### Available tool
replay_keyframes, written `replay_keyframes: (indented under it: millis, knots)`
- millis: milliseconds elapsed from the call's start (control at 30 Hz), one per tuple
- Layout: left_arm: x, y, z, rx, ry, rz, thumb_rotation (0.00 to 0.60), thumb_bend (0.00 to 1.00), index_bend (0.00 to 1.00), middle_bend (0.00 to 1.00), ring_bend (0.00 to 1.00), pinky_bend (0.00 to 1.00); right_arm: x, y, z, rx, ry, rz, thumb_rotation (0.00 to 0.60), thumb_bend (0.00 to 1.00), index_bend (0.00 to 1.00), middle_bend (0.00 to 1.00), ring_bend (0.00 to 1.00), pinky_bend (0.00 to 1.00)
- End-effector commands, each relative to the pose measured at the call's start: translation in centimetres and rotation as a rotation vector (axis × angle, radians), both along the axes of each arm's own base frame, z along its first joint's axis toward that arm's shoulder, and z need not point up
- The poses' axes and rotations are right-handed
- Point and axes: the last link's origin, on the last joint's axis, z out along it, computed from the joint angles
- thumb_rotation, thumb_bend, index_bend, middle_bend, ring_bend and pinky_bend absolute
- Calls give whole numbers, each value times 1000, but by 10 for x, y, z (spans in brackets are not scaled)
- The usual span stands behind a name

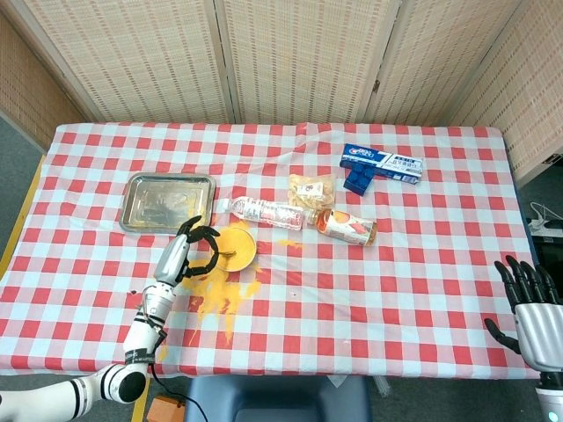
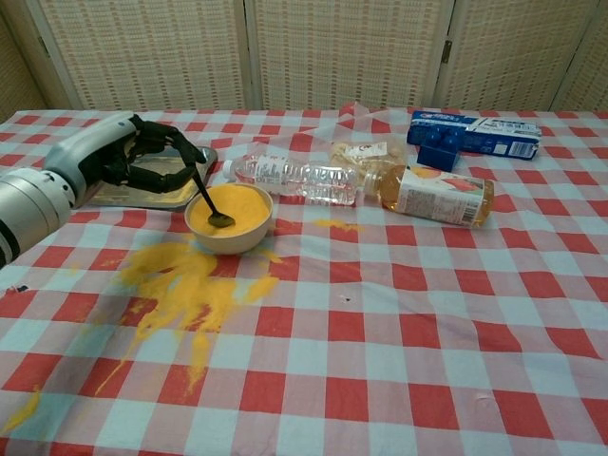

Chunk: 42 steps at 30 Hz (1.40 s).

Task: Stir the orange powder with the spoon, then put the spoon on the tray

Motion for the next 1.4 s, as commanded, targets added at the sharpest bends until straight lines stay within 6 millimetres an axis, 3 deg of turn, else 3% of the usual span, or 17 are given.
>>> replay_keyframes:
  millis: [33, 500, 1400]
  knots:
    - [-2, 6, 0, 12, 6, 12, 600, 694, 864, 332, 37, 8, 0, -1, -1, 4, 2, -3, 600, 135, 0, 0, 0, 0]
    - [-6, 22, 3, 91, 14, 11, 600, 693, 864, 333, 40, 9, -2, -2, -1, 3, 6, -13, 600, 135, 0, 0, 0, 0]
    - [10, 18, 16, 110, -52, -27, 600, 696, 864, 334, 45, 10, -2, -3, -3, 20, 6, -19, 600, 135, 0, 0, 0, 0]
